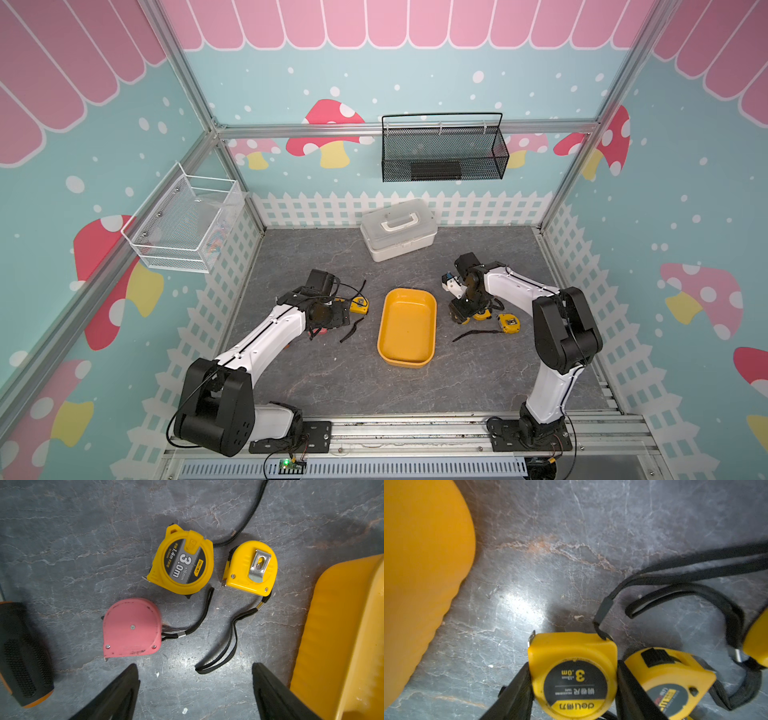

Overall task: Take the tape measure out of the storage box
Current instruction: Place the tape measure at the center of the board.

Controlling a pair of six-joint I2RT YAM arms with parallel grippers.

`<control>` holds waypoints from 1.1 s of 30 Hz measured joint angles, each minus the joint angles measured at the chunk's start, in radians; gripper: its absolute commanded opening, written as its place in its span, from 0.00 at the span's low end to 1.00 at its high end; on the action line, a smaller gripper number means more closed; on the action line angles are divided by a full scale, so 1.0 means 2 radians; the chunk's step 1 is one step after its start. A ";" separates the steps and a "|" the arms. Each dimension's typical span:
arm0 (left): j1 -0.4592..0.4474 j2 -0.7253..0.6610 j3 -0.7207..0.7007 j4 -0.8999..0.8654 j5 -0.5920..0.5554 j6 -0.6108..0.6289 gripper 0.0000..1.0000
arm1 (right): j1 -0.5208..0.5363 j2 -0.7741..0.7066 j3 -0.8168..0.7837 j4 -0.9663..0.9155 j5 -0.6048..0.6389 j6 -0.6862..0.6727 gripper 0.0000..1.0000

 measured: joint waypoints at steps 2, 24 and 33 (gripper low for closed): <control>0.000 0.000 0.000 0.000 0.000 0.000 0.86 | 0.000 0.000 -0.003 0.004 -0.001 0.003 0.47; -0.006 -0.024 -0.016 0.020 -0.030 -0.013 0.88 | 0.000 -0.045 -0.031 0.018 0.000 0.015 0.76; -0.006 -0.043 -0.021 0.042 -0.081 -0.019 0.91 | 0.000 -0.119 -0.031 0.019 0.011 0.014 0.99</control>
